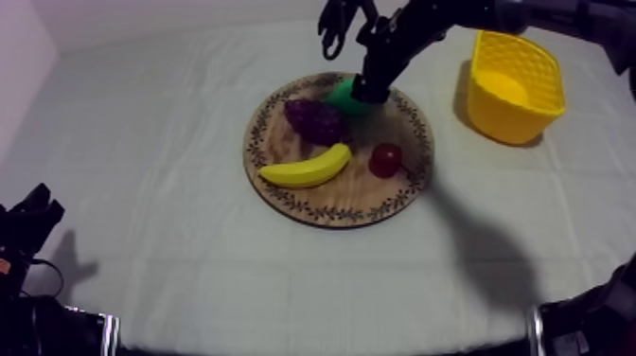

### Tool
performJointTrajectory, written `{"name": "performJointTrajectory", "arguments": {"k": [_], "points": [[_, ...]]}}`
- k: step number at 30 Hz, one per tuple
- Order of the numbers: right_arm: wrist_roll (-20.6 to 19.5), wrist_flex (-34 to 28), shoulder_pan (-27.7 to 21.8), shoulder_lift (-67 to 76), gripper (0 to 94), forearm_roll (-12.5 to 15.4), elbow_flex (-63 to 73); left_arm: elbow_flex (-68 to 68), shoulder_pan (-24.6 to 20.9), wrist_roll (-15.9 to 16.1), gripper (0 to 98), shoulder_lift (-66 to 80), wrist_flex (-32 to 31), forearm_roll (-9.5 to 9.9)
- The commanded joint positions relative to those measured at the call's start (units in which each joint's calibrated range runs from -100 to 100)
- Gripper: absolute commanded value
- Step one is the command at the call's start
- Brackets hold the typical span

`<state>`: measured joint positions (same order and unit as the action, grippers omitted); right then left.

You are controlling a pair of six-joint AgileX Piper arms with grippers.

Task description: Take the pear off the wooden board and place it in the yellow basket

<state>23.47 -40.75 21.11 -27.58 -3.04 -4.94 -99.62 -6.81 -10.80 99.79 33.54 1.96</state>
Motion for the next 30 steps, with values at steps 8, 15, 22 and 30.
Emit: {"name": "performJointTrajectory", "arguments": {"k": [8, 15, 22, 30], "points": [[-1.66, 0.12, 0.32, -7.32, 75.6, -2.07, 4.55, -0.04, -0.03, -0.01, 0.1, 0.04, 0.01, 0.02], [-5.63, 1.4, 2.01, -10.37, 61.1, -6.46, 5.27, -0.04, -0.03, -0.02, 0.1, 0.04, 0.01, 0.02], [-8.75, 1.96, 2.77, -11.46, 46.4, -8.63, 5.41, -0.04, -0.03, -0.02, 0.1, 0.04, 0.01, 0.02], [-6.47, 1.46, 1.45, -6.13, 41.2, -5.95, 2.84, -0.04, -0.03, -0.02, 0.1, 0.04, 0.01, 0.02]]}}
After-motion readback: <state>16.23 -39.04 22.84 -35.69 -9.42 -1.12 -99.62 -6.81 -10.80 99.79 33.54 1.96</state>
